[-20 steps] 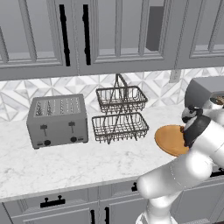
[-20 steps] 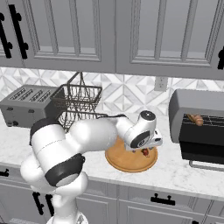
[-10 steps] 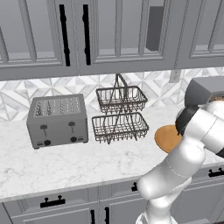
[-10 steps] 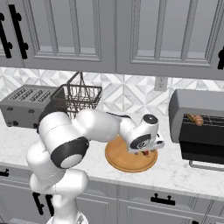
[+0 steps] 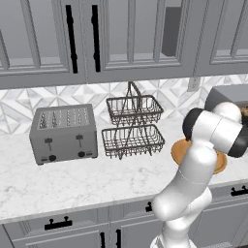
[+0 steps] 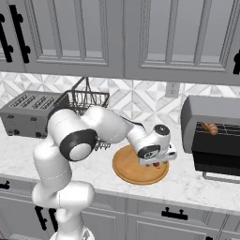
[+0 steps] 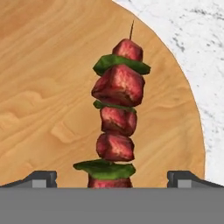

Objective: Pick up the kebab skewer and baguette bread, and place them inside the toaster oven. Close the toaster oven door and start by setting the timer.

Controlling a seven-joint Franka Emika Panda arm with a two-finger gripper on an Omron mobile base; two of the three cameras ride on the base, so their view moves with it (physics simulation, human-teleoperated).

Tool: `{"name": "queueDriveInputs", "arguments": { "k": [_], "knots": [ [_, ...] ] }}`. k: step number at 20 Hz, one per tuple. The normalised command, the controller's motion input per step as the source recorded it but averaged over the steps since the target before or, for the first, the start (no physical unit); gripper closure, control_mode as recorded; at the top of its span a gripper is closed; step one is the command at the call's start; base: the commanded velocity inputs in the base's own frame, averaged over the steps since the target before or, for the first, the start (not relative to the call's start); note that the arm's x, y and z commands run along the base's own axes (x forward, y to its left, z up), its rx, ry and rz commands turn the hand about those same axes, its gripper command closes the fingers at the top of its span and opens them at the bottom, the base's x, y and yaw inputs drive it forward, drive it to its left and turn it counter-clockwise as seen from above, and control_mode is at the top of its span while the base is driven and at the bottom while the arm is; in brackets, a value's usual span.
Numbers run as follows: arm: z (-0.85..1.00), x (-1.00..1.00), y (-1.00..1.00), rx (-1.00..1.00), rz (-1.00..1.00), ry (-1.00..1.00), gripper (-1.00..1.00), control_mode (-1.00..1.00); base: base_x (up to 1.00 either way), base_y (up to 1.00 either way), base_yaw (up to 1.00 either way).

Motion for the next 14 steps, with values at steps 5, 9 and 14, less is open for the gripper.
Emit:
{"name": "queueDriveInputs", "arguments": {
  "k": [5, 9, 14],
  "knots": [
    [-0.23, 0.09, -0.09, 0.0, 0.0, 0.0, -1.0, -1.0, 0.0, 0.0, 0.0],
    [-0.27, 0.01, -0.07, 0.0, 0.0, 0.0, 1.0, -1.0, 0.0, 0.0, 0.0],
    [-0.2, 0.0, 0.0, 0.0, 0.0, 0.0, 1.0, -1.0, 0.0, 0.0, 0.0]
  ]
}}
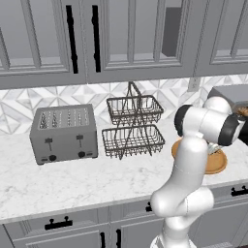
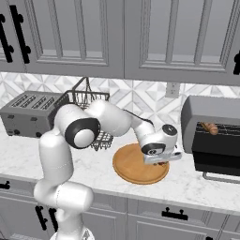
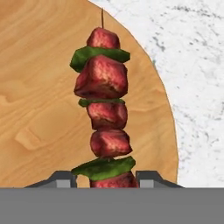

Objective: Pick up the kebab skewer and baguette bread, and place them inside the toaster oven. Close the toaster oven door and start by setting the timer.

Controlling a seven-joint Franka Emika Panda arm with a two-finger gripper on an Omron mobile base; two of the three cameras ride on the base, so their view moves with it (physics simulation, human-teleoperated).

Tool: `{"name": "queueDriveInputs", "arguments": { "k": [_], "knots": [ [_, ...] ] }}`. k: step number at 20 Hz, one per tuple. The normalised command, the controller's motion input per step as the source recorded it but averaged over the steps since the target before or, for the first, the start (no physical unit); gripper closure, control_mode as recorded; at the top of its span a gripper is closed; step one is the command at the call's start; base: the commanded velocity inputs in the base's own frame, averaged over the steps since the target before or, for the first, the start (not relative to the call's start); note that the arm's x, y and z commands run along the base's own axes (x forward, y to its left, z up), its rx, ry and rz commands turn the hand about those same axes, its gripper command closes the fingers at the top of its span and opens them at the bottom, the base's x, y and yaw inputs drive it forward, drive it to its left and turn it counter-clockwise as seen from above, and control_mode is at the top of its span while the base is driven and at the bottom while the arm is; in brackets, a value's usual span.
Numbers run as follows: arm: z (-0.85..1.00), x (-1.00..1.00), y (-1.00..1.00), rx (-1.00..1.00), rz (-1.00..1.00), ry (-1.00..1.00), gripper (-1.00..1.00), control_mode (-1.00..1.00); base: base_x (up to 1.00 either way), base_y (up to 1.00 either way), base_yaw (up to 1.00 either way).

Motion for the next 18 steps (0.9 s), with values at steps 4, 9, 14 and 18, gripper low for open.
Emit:
{"name": "queueDriveInputs", "arguments": {
  "k": [4, 9, 14, 18],
  "knots": [
    [-0.1, -0.07, 0.02, 0.0, 0.0, 0.0, 1.0, -1.0, 0.0, 0.0, 0.0],
    [0.3, -0.5, 0.33, 0.0, -0.05, 0.0, 1.0, -1.0, 0.0, 0.0, 0.0],
    [0.8, -0.47, 0.66, 0.0, -0.06, 0.0, 1.0, -1.0, 0.0, 0.0, 0.0],
    [0.93, -0.42, 0.65, 0.0, -0.08, 0.0, 1.0, -1.0, 0.0, 0.0, 0.0]
  ]
}}
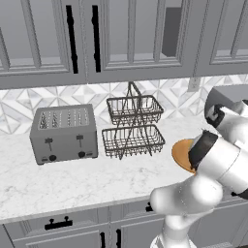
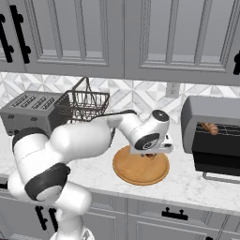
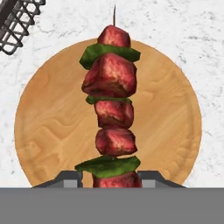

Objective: Pick up the kebab skewer and baguette bread, and place them inside the toaster oven. Close the toaster oven door and start by setting the timer.

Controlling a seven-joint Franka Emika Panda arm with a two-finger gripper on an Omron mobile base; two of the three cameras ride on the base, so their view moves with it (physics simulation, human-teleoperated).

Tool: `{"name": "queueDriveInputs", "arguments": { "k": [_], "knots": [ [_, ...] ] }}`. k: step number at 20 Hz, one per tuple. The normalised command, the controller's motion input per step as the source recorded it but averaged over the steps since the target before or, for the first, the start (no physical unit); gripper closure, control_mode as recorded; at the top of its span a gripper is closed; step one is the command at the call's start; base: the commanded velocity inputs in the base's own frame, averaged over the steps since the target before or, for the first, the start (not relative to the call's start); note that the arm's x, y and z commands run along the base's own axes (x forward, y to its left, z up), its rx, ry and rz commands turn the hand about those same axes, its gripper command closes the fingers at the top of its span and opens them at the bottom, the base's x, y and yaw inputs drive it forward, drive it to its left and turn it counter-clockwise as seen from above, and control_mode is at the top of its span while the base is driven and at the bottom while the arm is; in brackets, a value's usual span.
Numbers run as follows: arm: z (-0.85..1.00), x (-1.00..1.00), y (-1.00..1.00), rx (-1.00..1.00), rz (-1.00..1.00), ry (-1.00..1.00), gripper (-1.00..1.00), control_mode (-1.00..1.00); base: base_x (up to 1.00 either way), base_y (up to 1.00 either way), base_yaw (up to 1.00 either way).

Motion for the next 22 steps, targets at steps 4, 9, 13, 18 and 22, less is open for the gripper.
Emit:
{"name": "queueDriveInputs", "arguments": {
  "k": [4, 9, 13, 18, 22],
  "knots": [
    [0.8, -0.65, 0.67, -0.01, -0.1, 0.03, 1.0, -1.0, 0.0, 0.0, 0.0],
    [0.74, -0.69, 0.72, -0.01, -0.09, 0.04, 1.0, -1.0, 0.0, 0.0, 0.0],
    [0.7, -0.61, 0.72, -0.01, -0.09, 0.06, 1.0, -1.0, 0.0, 0.0, 0.0],
    [0.41, -0.38, 0.47, -0.02, -0.05, 0.03, 1.0, -1.0, 0.0, 0.0, 0.0],
    [0.42, -0.11, 0.44, -0.04, -0.11, 0.01, 1.0, -1.0, 0.0, 0.0, 0.0]
  ]
}}
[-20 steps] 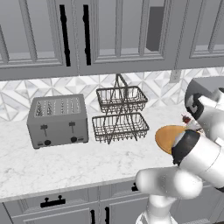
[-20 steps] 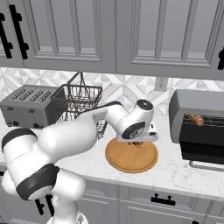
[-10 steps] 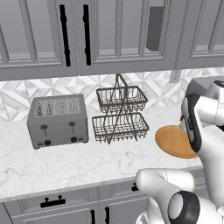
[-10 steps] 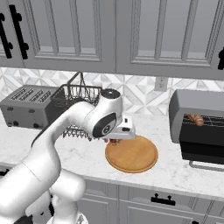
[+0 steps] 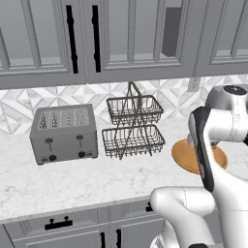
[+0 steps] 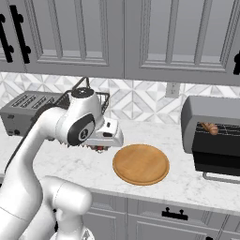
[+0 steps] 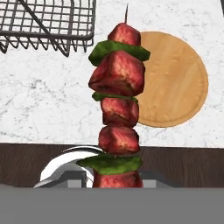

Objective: Pick up the kebab skewer and baguette bread, and place them inside the toaster oven. Close the toaster oven door and start by setting the timer.

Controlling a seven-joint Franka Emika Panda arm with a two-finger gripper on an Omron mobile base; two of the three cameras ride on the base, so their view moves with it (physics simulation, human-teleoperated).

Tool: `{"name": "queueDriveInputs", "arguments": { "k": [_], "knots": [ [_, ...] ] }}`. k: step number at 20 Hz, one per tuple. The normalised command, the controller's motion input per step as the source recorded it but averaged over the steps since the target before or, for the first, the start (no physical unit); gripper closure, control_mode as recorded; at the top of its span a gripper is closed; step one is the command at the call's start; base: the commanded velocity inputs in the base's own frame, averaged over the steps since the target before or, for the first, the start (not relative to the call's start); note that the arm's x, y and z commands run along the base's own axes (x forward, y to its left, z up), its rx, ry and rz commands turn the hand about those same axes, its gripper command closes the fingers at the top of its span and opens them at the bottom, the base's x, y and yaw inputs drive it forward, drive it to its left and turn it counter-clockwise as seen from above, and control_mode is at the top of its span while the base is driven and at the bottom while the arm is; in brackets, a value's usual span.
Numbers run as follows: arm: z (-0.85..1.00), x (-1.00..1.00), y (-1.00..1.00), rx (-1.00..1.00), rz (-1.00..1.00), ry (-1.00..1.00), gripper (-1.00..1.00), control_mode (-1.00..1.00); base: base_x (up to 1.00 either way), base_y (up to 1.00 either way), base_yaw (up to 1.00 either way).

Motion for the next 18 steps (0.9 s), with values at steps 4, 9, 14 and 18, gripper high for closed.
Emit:
{"name": "queueDriveInputs", "arguments": {
  "k": [4, 9, 14, 18],
  "knots": [
    [0.34, 0.0, 0.4, -0.02, -0.08, 0.0, 1.0, -1.0, 0.0, 0.0, 0.0],
    [0.11, 0.0, 0.36, -0.03, -0.08, 0.0, 1.0, -1.0, 0.0, 0.0, 0.0],
    [0.07, 0.0, 0.02, 0.0, -0.07, 0.0, 1.0, -1.0, 0.0, 0.0, 0.0],
    [0.0, 0.0, -0.08, 0.0, -0.02, 0.0, 1.0, -1.0, 0.0, 0.0, 0.0]
  ]
}}
